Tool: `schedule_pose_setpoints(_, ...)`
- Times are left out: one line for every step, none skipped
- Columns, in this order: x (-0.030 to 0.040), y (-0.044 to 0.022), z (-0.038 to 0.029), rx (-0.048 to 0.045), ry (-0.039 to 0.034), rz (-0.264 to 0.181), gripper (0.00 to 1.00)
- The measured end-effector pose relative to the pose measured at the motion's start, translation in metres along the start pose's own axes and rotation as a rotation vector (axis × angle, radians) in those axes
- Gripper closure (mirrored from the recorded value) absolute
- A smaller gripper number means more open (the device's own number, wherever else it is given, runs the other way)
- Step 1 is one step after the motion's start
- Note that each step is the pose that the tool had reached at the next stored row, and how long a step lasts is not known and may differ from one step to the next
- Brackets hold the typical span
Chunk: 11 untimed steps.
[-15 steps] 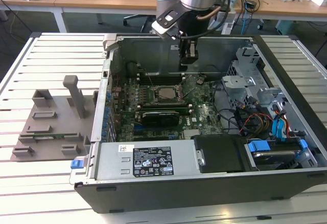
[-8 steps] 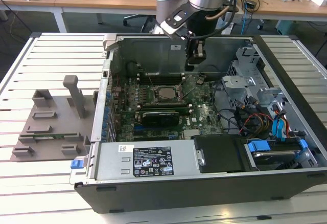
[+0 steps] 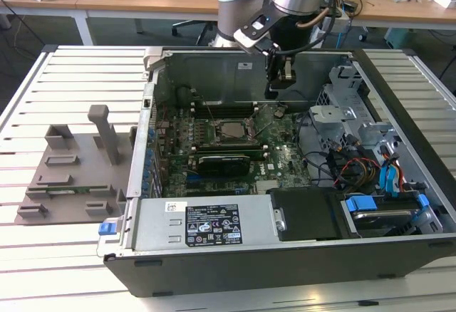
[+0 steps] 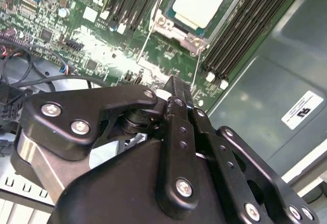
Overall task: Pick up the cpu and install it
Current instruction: 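Close the cpu cover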
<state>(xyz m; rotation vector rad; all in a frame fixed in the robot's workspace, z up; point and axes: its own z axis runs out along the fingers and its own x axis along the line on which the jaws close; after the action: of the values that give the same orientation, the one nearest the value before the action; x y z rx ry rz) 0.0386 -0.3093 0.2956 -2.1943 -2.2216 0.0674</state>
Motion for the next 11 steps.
schedule_pose_setpoints(0.0000,0.0016,-0.0001,0.0002,0.0000,0.000,0.89)
schedule_pose_setpoints(0.0000,0.0044,-0.0002,0.0003,0.0001,0.000,0.89)
schedule_pose_setpoints(-0.0001,0.0063,-0.0002,0.0005,0.0000,0.000,0.89)
schedule_pose_setpoints(-0.0001,0.0082,-0.0003,0.0006,0.0000,0.000,0.89)
schedule_pose_setpoints(-0.0001,0.0107,-0.0004,0.0007,0.0000,0.000,0.89)
schedule_pose_setpoints(-0.0002,0.0139,-0.0005,0.0009,0.0001,0.000,0.89)
schedule_pose_setpoints(-0.0002,0.0168,-0.0007,0.0010,0.0000,0.000,0.89)
schedule_pose_setpoints(-0.0002,0.0185,-0.0007,0.0011,0.0000,0.000,0.89)
schedule_pose_setpoints(-0.0003,0.0202,-0.0008,0.0011,0.0000,0.000,0.89)
schedule_pose_setpoints(-0.0003,0.0232,-0.0009,0.0012,0.0001,0.000,0.89)
schedule_pose_setpoints(-0.0003,0.0250,-0.0010,0.0012,0.0000,0.000,0.89)
